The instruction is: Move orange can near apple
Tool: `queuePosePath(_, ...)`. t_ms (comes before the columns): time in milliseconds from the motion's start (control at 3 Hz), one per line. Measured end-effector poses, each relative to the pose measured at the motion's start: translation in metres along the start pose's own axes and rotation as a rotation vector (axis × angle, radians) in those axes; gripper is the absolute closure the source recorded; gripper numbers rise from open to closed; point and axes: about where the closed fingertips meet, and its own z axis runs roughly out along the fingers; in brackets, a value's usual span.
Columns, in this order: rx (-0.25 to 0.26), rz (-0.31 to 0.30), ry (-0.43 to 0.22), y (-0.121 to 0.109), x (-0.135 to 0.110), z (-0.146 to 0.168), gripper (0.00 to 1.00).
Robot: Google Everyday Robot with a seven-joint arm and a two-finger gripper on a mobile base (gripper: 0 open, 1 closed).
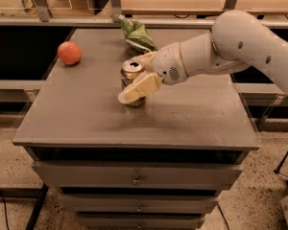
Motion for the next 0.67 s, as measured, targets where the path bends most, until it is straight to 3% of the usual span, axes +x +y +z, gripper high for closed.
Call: queuePosePath(667, -0.047, -0.010, -0.060, -0.0047, 0.0083, 0.0096, 0.64)
